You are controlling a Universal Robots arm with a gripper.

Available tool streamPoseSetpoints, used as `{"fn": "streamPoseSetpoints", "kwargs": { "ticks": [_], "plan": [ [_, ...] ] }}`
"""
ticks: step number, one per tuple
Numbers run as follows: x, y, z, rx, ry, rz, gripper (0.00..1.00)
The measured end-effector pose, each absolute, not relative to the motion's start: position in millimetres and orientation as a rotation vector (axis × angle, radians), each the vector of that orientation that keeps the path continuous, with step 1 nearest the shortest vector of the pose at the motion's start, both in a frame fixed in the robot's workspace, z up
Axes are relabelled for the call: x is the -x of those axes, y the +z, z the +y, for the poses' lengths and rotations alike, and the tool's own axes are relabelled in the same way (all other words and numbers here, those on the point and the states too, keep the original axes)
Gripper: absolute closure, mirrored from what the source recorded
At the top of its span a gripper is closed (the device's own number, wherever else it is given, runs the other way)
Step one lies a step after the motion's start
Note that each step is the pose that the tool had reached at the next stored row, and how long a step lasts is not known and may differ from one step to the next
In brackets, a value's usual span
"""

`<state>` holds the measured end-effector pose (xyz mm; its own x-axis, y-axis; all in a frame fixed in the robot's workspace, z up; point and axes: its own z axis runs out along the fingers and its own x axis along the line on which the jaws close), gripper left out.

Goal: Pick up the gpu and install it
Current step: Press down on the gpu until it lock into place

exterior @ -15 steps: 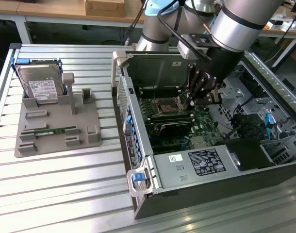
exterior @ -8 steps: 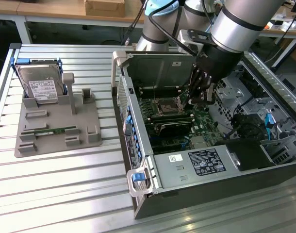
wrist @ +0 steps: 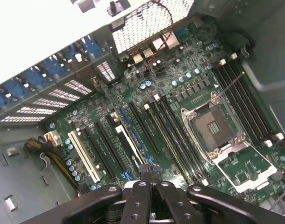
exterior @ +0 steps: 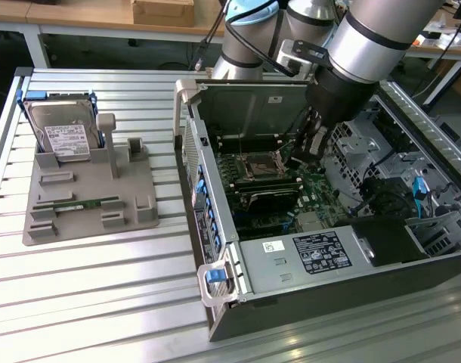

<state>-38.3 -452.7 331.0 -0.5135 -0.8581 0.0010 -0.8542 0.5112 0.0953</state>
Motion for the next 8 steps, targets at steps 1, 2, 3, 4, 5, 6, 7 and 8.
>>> {"fn": "streamPoseSetpoints", "kwargs": {
  "ticks": [1,2,3,4,5,6,7,8],
  "plan": [
    [38.3,330.9,-452.7,-1.502,-0.128,-2.702,0.89],
    [38.3,330.9,-452.7,-1.483,-0.129,-2.713,0.89],
    [38.3,330.9,-452.6,-1.474,-0.129,-2.719,0.89],
    [38.3,330.9,-452.7,-1.474,-0.129,-2.719,0.89],
    [38.4,331.0,-452.7,-1.474,-0.129,-2.719,0.89],
    [38.3,330.9,-452.7,-1.474,-0.129,-2.719,0.89],
    [38.4,330.9,-452.7,-1.474,-0.129,-2.719,0.89],
    [38.4,331.0,-452.7,-1.474,-0.129,-2.719,0.89]
  ]
}}
